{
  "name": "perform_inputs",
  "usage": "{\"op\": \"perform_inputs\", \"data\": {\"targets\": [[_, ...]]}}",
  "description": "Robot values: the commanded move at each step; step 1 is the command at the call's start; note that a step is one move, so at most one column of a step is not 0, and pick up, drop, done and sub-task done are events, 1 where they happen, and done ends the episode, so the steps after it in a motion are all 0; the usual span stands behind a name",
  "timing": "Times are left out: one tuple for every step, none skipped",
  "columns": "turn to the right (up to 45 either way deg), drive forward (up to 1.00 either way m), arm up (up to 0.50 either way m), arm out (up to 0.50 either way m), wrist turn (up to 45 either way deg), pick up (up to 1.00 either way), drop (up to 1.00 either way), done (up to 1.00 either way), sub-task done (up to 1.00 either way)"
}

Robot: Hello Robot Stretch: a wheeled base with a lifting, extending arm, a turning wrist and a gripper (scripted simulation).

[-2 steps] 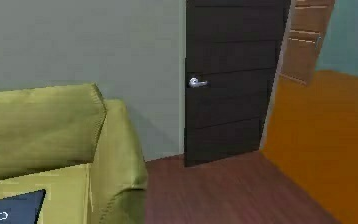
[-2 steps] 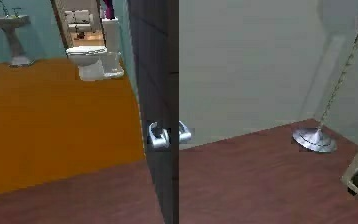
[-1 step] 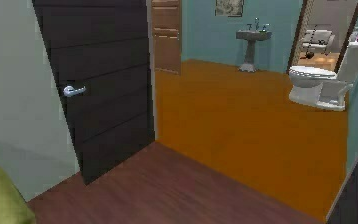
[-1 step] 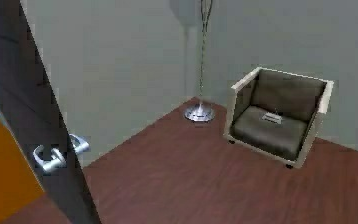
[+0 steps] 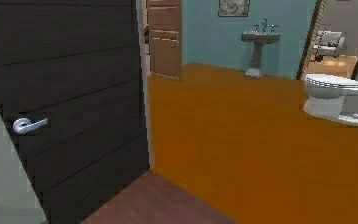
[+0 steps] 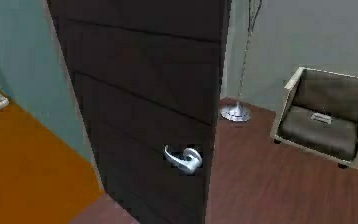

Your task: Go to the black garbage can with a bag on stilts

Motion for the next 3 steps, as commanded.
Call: {"op": "perform_inputs", "data": {"targets": [[42.0, 0.0, 0.0, 0.0, 0.0, 0.0, 0.0, 0.0, 0.0], [0.0, 0.2, 0.0, 0.0, 0.0, 0.0, 0.0, 0.0, 0.0], [-39.0, 0.0, 0.0, 0.0, 0.0, 0.0, 0.0, 0.0, 0.0]]}}
